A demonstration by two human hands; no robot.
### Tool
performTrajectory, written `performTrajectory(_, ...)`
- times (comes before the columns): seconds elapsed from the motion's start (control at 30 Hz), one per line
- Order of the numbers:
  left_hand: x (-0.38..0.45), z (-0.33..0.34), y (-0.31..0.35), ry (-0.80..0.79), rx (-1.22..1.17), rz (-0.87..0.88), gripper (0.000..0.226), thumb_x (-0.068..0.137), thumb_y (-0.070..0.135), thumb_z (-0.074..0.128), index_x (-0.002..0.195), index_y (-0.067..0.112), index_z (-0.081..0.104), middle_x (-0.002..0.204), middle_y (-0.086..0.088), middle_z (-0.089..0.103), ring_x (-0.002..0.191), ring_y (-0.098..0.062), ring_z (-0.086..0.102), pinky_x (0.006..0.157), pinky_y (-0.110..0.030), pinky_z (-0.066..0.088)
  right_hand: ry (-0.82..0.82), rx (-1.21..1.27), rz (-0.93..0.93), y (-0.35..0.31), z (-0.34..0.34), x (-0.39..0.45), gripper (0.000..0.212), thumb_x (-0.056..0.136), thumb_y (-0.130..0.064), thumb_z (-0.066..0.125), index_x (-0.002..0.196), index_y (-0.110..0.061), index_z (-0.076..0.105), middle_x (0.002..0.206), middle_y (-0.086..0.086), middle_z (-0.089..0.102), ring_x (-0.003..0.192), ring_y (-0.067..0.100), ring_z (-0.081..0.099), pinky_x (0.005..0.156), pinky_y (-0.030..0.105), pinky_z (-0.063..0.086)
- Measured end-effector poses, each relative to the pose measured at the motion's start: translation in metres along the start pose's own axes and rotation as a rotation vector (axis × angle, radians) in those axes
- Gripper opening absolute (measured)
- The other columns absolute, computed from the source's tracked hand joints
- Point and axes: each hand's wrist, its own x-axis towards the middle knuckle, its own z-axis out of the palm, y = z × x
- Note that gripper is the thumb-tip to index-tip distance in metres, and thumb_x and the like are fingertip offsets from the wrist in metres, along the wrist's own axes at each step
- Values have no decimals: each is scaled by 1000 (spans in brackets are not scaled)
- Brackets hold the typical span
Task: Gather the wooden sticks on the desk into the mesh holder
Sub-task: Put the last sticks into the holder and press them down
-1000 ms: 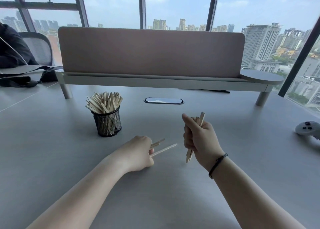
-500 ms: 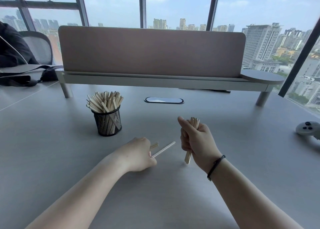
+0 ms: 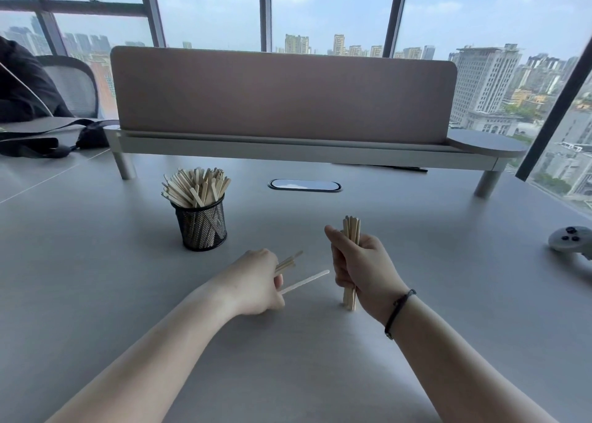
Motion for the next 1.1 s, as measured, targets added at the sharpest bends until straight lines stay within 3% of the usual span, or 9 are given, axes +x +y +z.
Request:
performTrajectory(0.17, -1, -2, 1, -22, 12, -20, 9, 69, 23, 68, 77, 18, 70, 72, 4, 70, 65, -12, 67, 52, -23, 51, -13, -5, -2, 0, 1, 0, 53, 95, -26, 63, 49, -22, 38, 45, -7, 32, 39, 11, 22, 42, 21, 21)
performTrajectory(0.3, -4, -3, 3, -55, 39, -43, 16, 69, 28, 67, 78, 16, 71, 75, 1, 72, 73, -18, 71, 60, -29, 55, -11, -21, 0, 0, 0, 0, 54, 95, -26, 63, 46, -23, 40, 46, -5, 31, 38, 11, 23, 40, 20, 23)
performTrajectory(0.5, -6, -4, 3, -76, 29, -17, 15, 68, 29, 68, 75, 15, 70, 72, 2, 71, 69, -17, 69, 53, -22, 46, 2, -42, -17, -2, -5, 2, 52, 93, -30, 65, 46, -22, 44, 49, 1, 29, 40, 14, 22, 42, 22, 22)
performTrajectory(0.57, -6, -7, 1, -62, 8, 12, 12, 68, 27, 67, 73, 16, 70, 70, 4, 71, 66, -13, 67, 54, -22, 46, -10, -231, -106, -10, -11, 2, 47, 91, -34, 67, 50, -18, 53, 49, 2, 34, 41, 17, 26, 44, 24, 25)
performTrajectory(0.63, -2, -11, -5, -19, -20, 61, 8, 70, 27, 69, 72, 19, 69, 70, 6, 70, 68, -10, 66, 57, -21, 47, -74, -644, -241, -15, -16, 2, 36, 87, -37, 71, 59, -15, 62, 46, -2, 42, 42, 15, 35, 45, 25, 30)
performTrajectory(0.77, 8, -19, -20, 274, -399, 30, 19, 78, 25, 77, 66, 18, 64, 57, 9, 62, 55, -8, 59, 49, -20, 41, -302, -1242, -205, 1, -6, 6, 18, 79, -45, 74, 91, -31, 73, 68, -4, 62, 66, 13, 60, 63, 29, 48)
performTrajectory(0.83, 11, -20, -26, 390, -845, 39, 39, 81, 27, 77, 54, 19, 51, 40, 10, 40, 34, -10, 37, 39, -23, 29, -349, -1288, -152, 10, 3, 8, 18, 79, -44, 73, 95, -34, 73, 75, -7, 62, 77, 17, 62, 70, 32, 52)
performTrajectory(0.93, 12, -24, -29, 429, -1354, 118, 44, 80, 28, 67, 56, 19, 31, 43, 6, 20, 34, -11, 14, 43, -16, 15, -330, -1320, -185, 9, 12, 12, 5, 81, -33, 70, 84, -31, 75, 80, -5, 67, 81, 19, 63, 72, 33, 53)
performTrajectory(1.1, 12, -13, -26, 456, -1391, 195, 48, 82, 23, 66, 53, 22, 27, 42, 6, 20, 37, -10, 15, 41, -19, 22, -398, -1491, -203, 3, 21, 13, 23, 86, -27, 59, 64, -27, 53, 81, -3, 60, 76, 25, 56, 63, 29, 42)
